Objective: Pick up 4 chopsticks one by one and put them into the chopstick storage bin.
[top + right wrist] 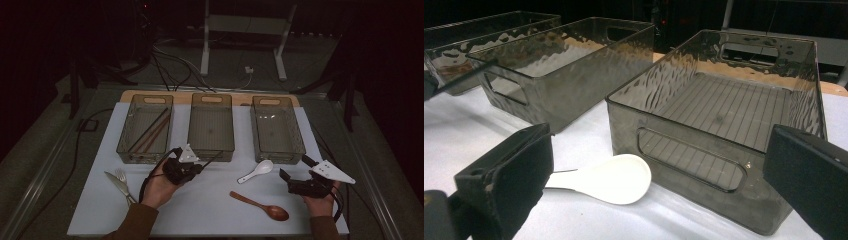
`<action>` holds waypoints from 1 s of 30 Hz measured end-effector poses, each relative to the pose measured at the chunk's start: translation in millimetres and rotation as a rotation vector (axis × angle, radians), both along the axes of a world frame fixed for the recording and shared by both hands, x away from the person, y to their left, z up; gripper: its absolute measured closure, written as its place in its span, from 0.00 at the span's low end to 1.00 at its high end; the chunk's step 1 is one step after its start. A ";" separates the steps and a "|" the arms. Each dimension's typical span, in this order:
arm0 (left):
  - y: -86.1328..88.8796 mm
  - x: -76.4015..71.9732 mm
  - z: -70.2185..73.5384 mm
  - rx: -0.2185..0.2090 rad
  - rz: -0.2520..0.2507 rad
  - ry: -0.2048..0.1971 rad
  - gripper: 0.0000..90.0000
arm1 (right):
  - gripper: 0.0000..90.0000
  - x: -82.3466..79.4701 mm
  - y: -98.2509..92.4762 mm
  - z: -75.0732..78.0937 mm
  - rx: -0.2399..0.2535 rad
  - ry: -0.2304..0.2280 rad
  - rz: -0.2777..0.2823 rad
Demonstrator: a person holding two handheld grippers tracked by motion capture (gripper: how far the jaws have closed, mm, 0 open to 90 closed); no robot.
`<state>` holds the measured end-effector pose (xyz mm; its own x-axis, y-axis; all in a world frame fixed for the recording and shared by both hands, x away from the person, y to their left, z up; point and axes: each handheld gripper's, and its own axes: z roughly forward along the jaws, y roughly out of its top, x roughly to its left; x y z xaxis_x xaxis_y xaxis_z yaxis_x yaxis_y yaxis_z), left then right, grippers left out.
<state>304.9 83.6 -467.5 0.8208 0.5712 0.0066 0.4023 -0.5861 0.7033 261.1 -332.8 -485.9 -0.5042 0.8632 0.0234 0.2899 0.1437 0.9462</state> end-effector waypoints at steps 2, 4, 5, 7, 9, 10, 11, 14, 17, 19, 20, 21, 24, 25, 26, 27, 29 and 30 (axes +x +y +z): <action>3.6 1.1 2.0 -0.005 0.014 -0.005 0.97 | 0.00 0.1 0.1 -0.1 -0.001 0.000 0.000; 7.5 2.3 3.6 -0.014 0.029 -0.010 0.97 | 0.00 0.1 0.1 0.0 -0.001 0.000 0.000; 9.6 2.6 4.7 -0.015 0.040 -0.015 0.97 | 0.00 0.1 0.0 -0.1 -0.001 0.000 0.000; 14.4 3.9 6.7 -0.026 0.058 -0.020 0.97 | 0.00 0.1 0.0 0.0 0.000 0.000 -0.001; 19.4 5.1 8.6 -0.033 0.080 -0.027 0.97 | 0.00 0.1 0.1 -0.1 -0.001 0.000 0.000; 21.9 5.8 9.3 -0.039 0.090 -0.028 0.97 | 0.00 0.1 0.1 -0.1 -0.001 0.000 0.000; 24.5 6.4 10.2 -0.037 0.102 -0.035 0.97 | 0.00 0.1 0.1 0.0 -0.001 0.000 0.000; 32.3 8.7 12.2 -0.048 0.133 -0.042 0.97 | 0.00 0.0 0.0 0.0 -0.001 0.000 -0.001; 40.5 10.8 14.5 -0.059 0.161 -0.047 0.97 | 0.00 -0.1 0.0 0.1 0.000 0.000 -0.001; 45.6 12.0 16.2 -0.065 0.181 -0.050 0.97 | 0.00 0.1 -0.1 -0.1 -0.002 -0.001 0.000; 48.3 12.7 17.1 -0.070 0.189 -0.051 0.97 | 0.00 0.0 0.0 0.0 -0.001 0.000 -0.001; 50.9 13.1 18.0 -0.075 0.199 -0.055 0.97 | 0.00 -0.1 0.1 0.0 0.000 0.000 -0.001; 58.7 14.7 20.6 -0.093 0.216 -0.056 0.97 | 0.00 0.0 0.1 0.0 -0.001 0.000 -0.001; 61.2 15.7 21.2 -0.098 0.221 -0.055 0.97 | 0.00 0.0 0.1 0.0 -0.001 0.000 -0.001; 63.0 16.3 21.7 -0.097 0.233 -0.061 0.97 | 0.00 -0.1 0.2 0.0 0.000 0.001 -0.002; 65.4 17.1 22.5 -0.098 0.240 -0.061 0.97 | 0.00 0.0 0.2 0.0 0.000 0.001 -0.001; 70.0 18.3 24.2 -0.097 0.257 -0.067 0.97 | 0.00 0.0 0.2 0.0 0.000 0.001 -0.002; 72.2 19.1 25.0 -0.101 0.260 -0.065 0.97 | 0.00 0.0 0.3 0.0 -0.001 0.001 -0.002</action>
